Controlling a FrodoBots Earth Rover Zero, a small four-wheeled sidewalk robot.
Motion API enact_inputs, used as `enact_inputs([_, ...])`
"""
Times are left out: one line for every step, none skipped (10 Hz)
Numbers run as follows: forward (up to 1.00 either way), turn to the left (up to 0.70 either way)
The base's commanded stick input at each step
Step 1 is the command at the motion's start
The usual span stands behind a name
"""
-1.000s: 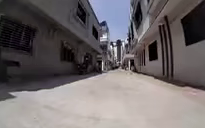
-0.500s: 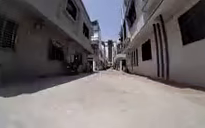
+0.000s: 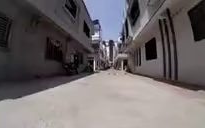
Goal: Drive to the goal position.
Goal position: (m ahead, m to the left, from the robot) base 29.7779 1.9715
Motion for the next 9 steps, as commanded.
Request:
enact_inputs([0.85,0.00])
enact_inputs([0.85,-0.23])
enact_inputs([0.85,-0.34])
enact_inputs([0.85,-0.34])
enact_inputs([0.85,-0.34])
enact_inputs([0.85,-0.34])
enact_inputs([0.85,-0.34])
enact_inputs([0.85,-0.34])
enact_inputs([0.85,-0.34])
